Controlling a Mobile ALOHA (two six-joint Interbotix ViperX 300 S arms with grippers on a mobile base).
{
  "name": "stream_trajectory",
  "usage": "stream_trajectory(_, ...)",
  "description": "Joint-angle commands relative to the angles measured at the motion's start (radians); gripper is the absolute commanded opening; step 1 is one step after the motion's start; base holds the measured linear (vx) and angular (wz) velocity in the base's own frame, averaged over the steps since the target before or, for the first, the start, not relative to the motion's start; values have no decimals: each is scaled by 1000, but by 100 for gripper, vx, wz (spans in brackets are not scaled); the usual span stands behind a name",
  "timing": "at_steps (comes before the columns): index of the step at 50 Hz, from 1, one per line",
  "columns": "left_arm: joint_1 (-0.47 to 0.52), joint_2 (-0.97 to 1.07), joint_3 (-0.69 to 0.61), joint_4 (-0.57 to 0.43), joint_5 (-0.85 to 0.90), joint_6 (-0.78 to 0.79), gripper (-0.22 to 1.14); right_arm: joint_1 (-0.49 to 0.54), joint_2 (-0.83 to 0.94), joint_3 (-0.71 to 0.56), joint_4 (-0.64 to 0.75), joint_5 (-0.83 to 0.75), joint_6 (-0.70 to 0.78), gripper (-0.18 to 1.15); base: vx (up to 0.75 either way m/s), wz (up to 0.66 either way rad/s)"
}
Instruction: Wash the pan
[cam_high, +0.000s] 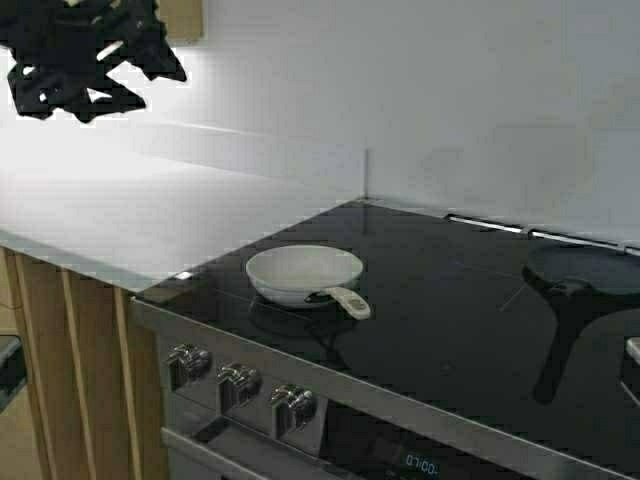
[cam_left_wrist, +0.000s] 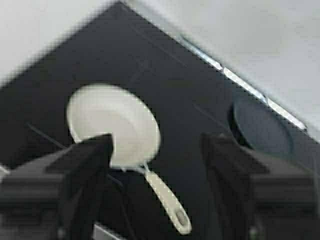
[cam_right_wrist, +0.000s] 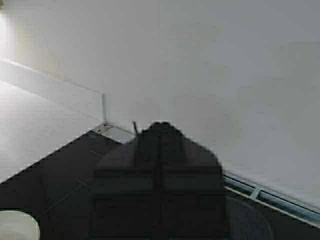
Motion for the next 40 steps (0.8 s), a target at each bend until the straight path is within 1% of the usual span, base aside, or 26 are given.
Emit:
stream_trajectory(1, -3, 127, -29, 81, -115, -92, 90, 2, 6, -11, 2, -5, 0, 7, 1, -2)
stream_trajectory(7, -3, 282, -54, 124, -227, -169, 90, 2, 6, -9, 2, 0, 0, 7, 0, 0)
stream_trajectory(17, -5, 571, -109, 161, -448, -278, 90, 2, 6, -9, 2, 9, -2, 7, 0, 0)
stream_trajectory(27, -5, 853, -204, 236, -623, -442, 90, 2, 5, -9, 0, 9, -3, 7, 0, 0)
stream_trajectory(31, -5, 968, -255, 261, -721, -525, 90, 2, 5, -9, 0, 14, -3, 7, 0, 0)
stream_trajectory(36, -14, 1072, -304, 267, -805, -597, 90, 2, 5, -9, 0, 14, -3, 7, 0, 0)
stream_trajectory(40, -20, 1138, -337, 267, -831, -629, 90, 2, 3, -9, -2, 14, -3, 7, 0, 0)
